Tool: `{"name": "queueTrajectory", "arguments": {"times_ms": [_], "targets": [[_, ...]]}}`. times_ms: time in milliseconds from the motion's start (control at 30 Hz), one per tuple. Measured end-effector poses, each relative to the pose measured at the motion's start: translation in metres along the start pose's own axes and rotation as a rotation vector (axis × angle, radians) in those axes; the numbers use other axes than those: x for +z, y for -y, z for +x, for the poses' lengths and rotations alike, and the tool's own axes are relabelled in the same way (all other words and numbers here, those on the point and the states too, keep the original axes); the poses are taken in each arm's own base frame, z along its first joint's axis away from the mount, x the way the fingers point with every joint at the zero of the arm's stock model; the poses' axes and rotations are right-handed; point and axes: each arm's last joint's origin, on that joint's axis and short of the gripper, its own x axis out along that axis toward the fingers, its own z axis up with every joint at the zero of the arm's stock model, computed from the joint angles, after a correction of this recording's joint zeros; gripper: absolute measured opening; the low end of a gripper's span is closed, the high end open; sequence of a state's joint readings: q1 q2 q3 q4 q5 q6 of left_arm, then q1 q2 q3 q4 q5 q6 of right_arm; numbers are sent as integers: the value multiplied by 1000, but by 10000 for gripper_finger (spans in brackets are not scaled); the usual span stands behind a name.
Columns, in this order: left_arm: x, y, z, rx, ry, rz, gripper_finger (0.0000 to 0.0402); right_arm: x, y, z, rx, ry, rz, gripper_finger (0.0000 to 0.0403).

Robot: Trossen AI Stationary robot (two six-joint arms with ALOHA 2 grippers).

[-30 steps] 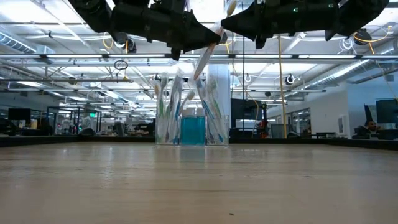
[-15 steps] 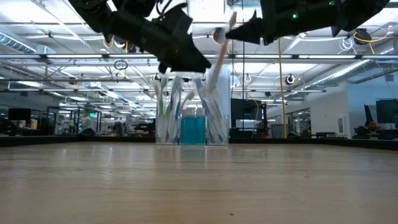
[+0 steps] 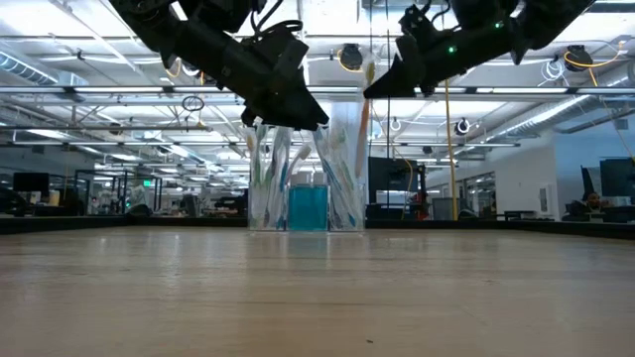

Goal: Pick & Place toothbrushing station
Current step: Put the orange toothbrush into the transparent organizer

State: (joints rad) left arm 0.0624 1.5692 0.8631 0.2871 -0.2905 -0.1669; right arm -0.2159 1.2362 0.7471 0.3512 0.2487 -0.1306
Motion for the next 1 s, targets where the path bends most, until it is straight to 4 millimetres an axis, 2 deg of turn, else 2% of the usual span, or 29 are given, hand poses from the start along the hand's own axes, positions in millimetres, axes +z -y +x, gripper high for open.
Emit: {"name": "queueTrajectory", "arguments": {"times_ms": [167,367,600,867,1000], "targets": [[0,0,0,0,0,-12,166,-6,15,7,71,-16,145,5],[0,0,0,-2,1,-26,166,-24,19,24,46,-94,147,9],[0,0,0,-2,1,-26,166,-43,14,41,48,-145,142,15],[0,0,0,-2,1,-16,166,-58,10,51,46,-202,177,55],[0,0,0,-2,0,-15,166,-57,12,50,4,-195,175,79]]}}
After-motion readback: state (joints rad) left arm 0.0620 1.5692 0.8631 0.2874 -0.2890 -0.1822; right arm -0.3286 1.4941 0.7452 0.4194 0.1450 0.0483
